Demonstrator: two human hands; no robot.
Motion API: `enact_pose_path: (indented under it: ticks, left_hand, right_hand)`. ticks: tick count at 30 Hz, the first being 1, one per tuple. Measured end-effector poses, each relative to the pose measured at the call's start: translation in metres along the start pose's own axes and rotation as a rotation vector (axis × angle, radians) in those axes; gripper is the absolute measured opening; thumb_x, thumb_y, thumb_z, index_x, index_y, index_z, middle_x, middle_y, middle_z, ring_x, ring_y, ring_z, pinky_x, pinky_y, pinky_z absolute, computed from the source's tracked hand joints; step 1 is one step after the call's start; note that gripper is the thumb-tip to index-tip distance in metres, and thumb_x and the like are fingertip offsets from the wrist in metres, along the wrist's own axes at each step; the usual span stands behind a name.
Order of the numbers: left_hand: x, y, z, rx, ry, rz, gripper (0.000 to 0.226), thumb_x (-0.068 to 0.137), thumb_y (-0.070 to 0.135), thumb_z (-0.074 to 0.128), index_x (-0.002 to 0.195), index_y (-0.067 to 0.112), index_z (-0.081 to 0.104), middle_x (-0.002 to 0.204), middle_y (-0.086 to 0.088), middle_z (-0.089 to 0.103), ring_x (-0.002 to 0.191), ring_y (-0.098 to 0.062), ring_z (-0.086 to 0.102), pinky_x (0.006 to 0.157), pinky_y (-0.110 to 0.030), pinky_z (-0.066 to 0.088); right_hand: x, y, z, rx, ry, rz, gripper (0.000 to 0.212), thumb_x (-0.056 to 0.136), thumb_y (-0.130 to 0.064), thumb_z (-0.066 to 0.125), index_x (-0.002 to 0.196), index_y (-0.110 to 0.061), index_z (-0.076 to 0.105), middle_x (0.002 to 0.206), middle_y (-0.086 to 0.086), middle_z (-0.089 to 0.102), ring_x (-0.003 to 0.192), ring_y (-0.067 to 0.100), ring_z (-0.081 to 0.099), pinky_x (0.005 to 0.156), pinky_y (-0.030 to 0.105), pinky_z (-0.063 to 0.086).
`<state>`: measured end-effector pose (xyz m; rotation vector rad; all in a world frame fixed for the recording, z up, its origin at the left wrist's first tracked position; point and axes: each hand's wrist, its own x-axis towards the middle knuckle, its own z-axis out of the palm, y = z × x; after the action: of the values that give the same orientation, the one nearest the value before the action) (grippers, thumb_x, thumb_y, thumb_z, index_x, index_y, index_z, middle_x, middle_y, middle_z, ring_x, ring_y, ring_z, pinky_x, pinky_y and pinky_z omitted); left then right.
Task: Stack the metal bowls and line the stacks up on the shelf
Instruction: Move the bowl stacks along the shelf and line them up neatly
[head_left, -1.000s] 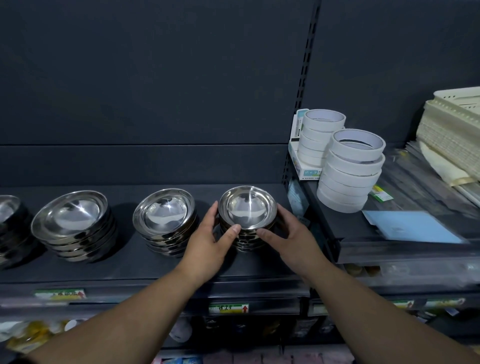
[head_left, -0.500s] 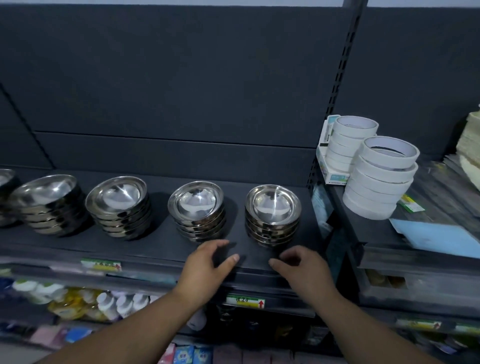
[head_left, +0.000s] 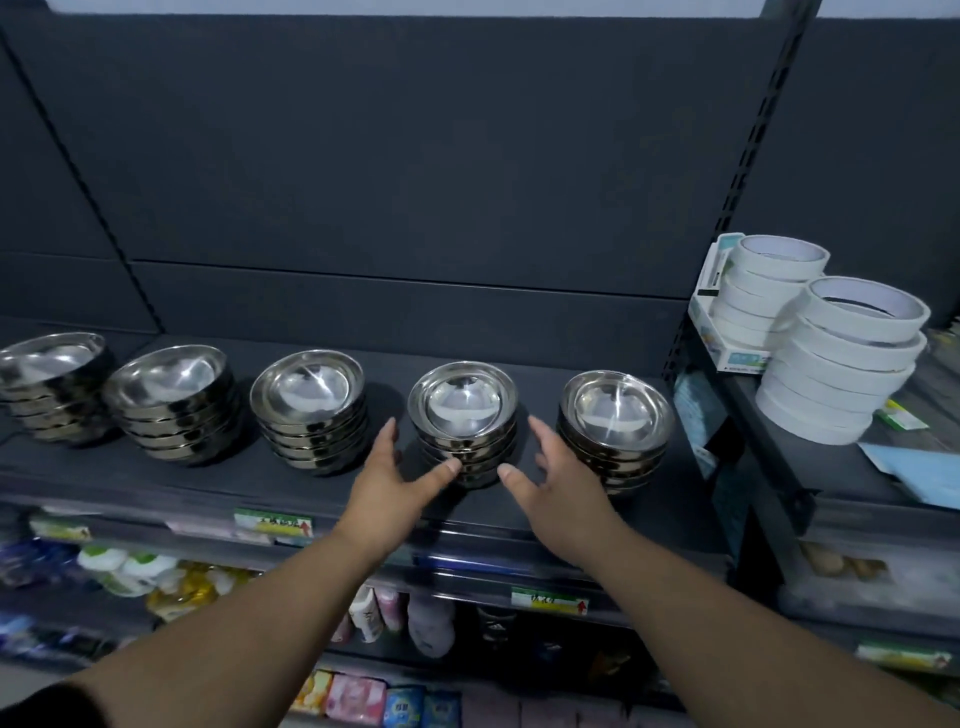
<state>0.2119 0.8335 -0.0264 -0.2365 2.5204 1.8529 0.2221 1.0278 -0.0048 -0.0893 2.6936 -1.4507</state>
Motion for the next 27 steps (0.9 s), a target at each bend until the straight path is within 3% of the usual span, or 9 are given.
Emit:
enact_pose_path:
  ticks: [3, 6, 8, 10, 14, 18, 22, 23, 27]
  left_hand:
    - [0.017, -0.002, -0.006, -0.019, -0.108, -0.006, 0.129, 0.046, 0.062, 0.085, 0.152, 0.025, 0.021, 0.150, 0.002, 0.043, 0.136, -0.011, 0.041, 0.115, -0.039, 0.035]
    - [0.028, -0.003, -0.006, -0.035, -0.155, 0.042, 0.099, 0.058, 0.044, 0.088, 0.143, 0.024, 0.040, 0.133, 0.006, 0.059, 0.120, -0.005, 0.054, 0.110, -0.034, 0.041]
    - [0.031, -0.005, -0.005, -0.039, -0.163, 0.082, 0.089, 0.064, 0.036, 0.086, 0.141, 0.024, 0.042, 0.130, 0.006, 0.061, 0.117, -0.003, 0.056, 0.110, -0.032, 0.041]
    - [0.034, -0.007, -0.006, -0.033, -0.157, 0.122, 0.094, 0.061, 0.042, 0.084, 0.142, 0.025, 0.040, 0.130, 0.007, 0.061, 0.119, -0.003, 0.055, 0.111, -0.035, 0.040]
    - [0.035, -0.009, -0.008, -0.016, -0.152, 0.159, 0.087, 0.070, 0.029, 0.084, 0.143, 0.026, 0.038, 0.130, 0.008, 0.059, 0.120, -0.003, 0.054, 0.111, -0.034, 0.040]
    - [0.036, -0.009, -0.009, 0.017, -0.176, 0.166, 0.096, 0.062, 0.042, 0.083, 0.144, 0.028, 0.035, 0.131, 0.010, 0.059, 0.122, -0.003, 0.054, 0.111, -0.036, 0.040]
    - [0.037, -0.004, -0.015, 0.020, -0.166, 0.161, 0.127, 0.047, 0.068, 0.082, 0.151, 0.038, 0.016, 0.149, 0.011, 0.042, 0.135, -0.005, 0.041, 0.115, -0.039, 0.034]
    - [0.037, 0.000, -0.016, 0.015, -0.166, 0.160, 0.127, 0.049, 0.066, 0.082, 0.152, 0.038, 0.012, 0.152, 0.011, 0.038, 0.136, -0.004, 0.039, 0.115, -0.038, 0.033]
    - [0.035, 0.004, -0.015, -0.016, -0.180, 0.181, 0.105, 0.074, 0.026, 0.081, 0.154, 0.027, 0.014, 0.146, 0.010, 0.044, 0.124, 0.005, 0.043, 0.112, -0.026, 0.035]
  right_hand:
    - [0.013, -0.009, 0.005, -0.036, 0.020, -0.036, 0.081, 0.094, -0.030, 0.062, 0.156, -0.026, 0.011, 0.163, -0.003, 0.020, 0.150, 0.013, 0.019, 0.122, 0.039, 0.023]
    - [0.021, -0.010, 0.011, -0.036, 0.035, -0.052, 0.081, 0.094, -0.024, 0.063, 0.156, -0.026, 0.011, 0.161, -0.004, 0.027, 0.148, 0.011, 0.024, 0.122, 0.036, 0.024]
    - [0.022, -0.008, 0.015, -0.015, 0.051, -0.032, 0.081, 0.094, -0.023, 0.063, 0.156, -0.029, 0.011, 0.157, -0.006, 0.034, 0.144, 0.011, 0.032, 0.120, 0.035, 0.028]
    - [0.023, -0.005, 0.020, 0.002, 0.082, -0.024, 0.080, 0.094, -0.022, 0.062, 0.156, -0.029, 0.013, 0.154, -0.004, 0.040, 0.142, 0.011, 0.038, 0.119, 0.036, 0.031]
    - [0.021, -0.003, 0.026, 0.029, 0.117, 0.000, 0.078, 0.093, -0.020, 0.063, 0.156, -0.026, 0.018, 0.149, -0.001, 0.047, 0.139, 0.009, 0.041, 0.117, 0.030, 0.032]
    - [0.021, 0.000, 0.028, 0.063, 0.150, 0.001, 0.079, 0.090, -0.019, 0.068, 0.155, -0.025, 0.023, 0.146, -0.003, 0.051, 0.135, 0.007, 0.045, 0.116, 0.032, 0.035]
    - [0.023, -0.001, 0.028, 0.120, 0.166, 0.018, 0.090, 0.086, -0.026, 0.074, 0.156, -0.027, 0.017, 0.149, -0.005, 0.047, 0.136, 0.008, 0.045, 0.116, 0.037, 0.037]
    - [0.023, -0.001, 0.027, 0.135, 0.169, 0.018, 0.091, 0.085, -0.028, 0.074, 0.156, -0.028, 0.017, 0.151, -0.005, 0.046, 0.137, 0.009, 0.044, 0.116, 0.038, 0.036]
    - [0.025, -0.004, 0.026, 0.132, 0.186, -0.010, 0.084, 0.084, -0.026, 0.075, 0.153, -0.028, 0.027, 0.148, -0.005, 0.049, 0.136, 0.007, 0.045, 0.116, 0.038, 0.037]
